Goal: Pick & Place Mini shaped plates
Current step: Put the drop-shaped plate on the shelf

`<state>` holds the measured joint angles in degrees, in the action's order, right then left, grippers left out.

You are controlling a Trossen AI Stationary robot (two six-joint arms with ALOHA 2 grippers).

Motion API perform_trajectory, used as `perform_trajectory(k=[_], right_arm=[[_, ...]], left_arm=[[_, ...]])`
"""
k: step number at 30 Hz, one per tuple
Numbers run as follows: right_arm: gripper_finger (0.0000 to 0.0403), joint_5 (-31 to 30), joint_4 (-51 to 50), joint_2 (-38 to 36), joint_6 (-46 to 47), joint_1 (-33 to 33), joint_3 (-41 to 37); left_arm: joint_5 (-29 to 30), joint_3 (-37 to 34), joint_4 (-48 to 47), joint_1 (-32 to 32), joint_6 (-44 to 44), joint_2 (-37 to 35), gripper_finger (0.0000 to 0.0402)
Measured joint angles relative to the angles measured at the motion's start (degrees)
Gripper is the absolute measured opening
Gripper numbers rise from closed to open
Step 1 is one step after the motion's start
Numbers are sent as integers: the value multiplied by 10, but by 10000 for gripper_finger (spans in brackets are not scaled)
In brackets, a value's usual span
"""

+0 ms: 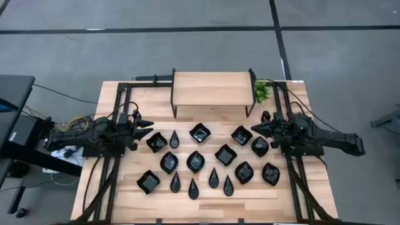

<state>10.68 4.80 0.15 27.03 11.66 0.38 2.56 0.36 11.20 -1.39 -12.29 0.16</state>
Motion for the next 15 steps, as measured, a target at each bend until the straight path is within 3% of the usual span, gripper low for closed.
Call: perform_trajectory(k=[15], right_arm=[[1,27,18,0,-6,0,3]], left_arm=[[0,0,0,0,0,0,138]])
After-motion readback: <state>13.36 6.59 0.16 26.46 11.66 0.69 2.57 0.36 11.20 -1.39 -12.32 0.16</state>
